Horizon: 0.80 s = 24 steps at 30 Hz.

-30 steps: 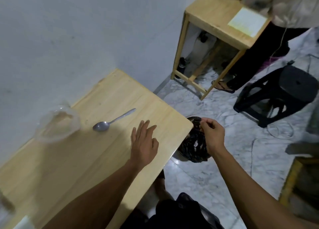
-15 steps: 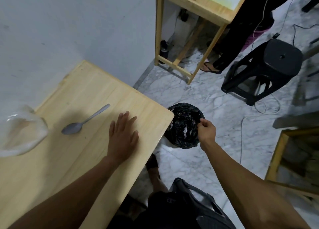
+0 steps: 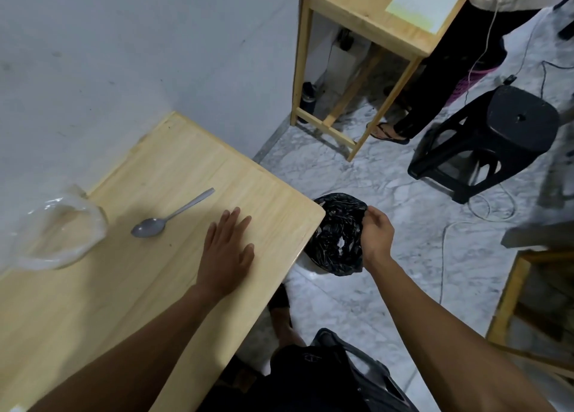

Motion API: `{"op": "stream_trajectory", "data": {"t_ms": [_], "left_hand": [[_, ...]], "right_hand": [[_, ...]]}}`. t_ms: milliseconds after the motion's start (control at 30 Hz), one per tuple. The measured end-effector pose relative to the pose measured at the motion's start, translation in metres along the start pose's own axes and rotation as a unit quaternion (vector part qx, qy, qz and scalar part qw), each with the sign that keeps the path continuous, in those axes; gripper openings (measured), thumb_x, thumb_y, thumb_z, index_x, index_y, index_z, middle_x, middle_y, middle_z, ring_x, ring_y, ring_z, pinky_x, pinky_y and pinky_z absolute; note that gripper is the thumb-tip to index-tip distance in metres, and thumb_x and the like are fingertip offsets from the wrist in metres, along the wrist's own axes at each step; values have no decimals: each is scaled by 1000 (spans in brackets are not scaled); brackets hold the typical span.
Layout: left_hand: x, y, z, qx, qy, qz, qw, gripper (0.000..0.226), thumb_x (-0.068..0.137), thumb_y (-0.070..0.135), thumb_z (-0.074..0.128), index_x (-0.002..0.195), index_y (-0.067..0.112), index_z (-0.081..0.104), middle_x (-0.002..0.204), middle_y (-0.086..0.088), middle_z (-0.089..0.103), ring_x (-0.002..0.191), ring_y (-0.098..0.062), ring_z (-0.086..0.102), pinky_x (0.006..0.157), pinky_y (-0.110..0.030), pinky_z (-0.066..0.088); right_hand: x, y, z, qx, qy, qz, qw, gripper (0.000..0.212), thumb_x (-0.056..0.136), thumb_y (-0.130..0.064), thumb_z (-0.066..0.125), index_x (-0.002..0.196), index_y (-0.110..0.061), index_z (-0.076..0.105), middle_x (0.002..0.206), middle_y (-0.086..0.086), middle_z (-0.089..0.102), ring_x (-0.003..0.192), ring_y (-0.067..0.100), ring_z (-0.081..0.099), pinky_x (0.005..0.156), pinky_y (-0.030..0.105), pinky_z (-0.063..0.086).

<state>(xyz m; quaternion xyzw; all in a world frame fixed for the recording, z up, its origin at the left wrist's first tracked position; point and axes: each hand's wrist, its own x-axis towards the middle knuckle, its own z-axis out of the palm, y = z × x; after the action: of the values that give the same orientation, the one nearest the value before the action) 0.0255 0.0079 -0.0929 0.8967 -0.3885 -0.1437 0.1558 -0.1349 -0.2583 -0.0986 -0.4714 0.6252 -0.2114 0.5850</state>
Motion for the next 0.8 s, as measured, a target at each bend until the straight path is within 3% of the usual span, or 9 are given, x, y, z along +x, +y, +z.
{"op": "stream_trajectory", "data": {"t_ms": [100, 233, 367, 633, 733, 800], "left_hand": [[-16, -10, -4, 1, 2, -20, 1000, 63, 91, 44, 31, 150, 22, 33, 163, -2, 19, 151, -18, 7, 122, -43, 10], [-45, -29, -9, 12, 11, -49, 999, 59, 93, 42, 34, 149, 22, 32, 162, -3, 22, 151, -20, 12, 121, -47, 18], [-78, -54, -11, 44, 5, -110, 993, 60, 93, 42, 36, 149, 21, 35, 160, -3, 26, 149, -21, 21, 117, -48, 26], [-153, -89, -17, 32, 53, -293, 954, 60, 94, 46, 35, 148, 22, 39, 159, -1, 31, 148, -22, 25, 116, -43, 20], [-172, -92, -17, 13, 72, -359, 930, 63, 94, 50, 31, 151, 23, 33, 161, 0, 25, 150, -20, 18, 118, -42, 16], [-179, -92, -15, -2, 78, -398, 914, 65, 94, 52, 28, 153, 24, 28, 163, 2, 18, 151, -19, 12, 119, -43, 15]], "right_hand": [[-17, -23, 21, -38, -46, -67, 996, 28, 100, -9, 50, 127, -10, 59, 125, 2, 61, 114, 14, 57, 101, 27, 45], [-48, -46, 70, -64, -123, -169, 976, 22, 99, -10, 52, 120, -11, 61, 114, 1, 65, 101, 7, 61, 82, 14, 49], [-91, -56, 130, -114, -208, -278, 931, 18, 100, -16, 52, 115, -15, 61, 102, -10, 62, 89, -11, 56, 74, 9, 46], [-168, -38, 242, -193, -412, -332, 827, 20, 96, -14, 53, 113, -15, 65, 108, 2, 67, 95, 10, 63, 78, 13, 48], [-190, -29, 272, -223, -465, -341, 786, 21, 96, -14, 53, 115, -11, 63, 109, 8, 67, 98, 20, 63, 87, 30, 53], [-202, -28, 292, -252, -488, -335, 766, 25, 95, -13, 56, 118, -8, 62, 107, 10, 67, 95, 22, 63, 87, 31, 53]]}}
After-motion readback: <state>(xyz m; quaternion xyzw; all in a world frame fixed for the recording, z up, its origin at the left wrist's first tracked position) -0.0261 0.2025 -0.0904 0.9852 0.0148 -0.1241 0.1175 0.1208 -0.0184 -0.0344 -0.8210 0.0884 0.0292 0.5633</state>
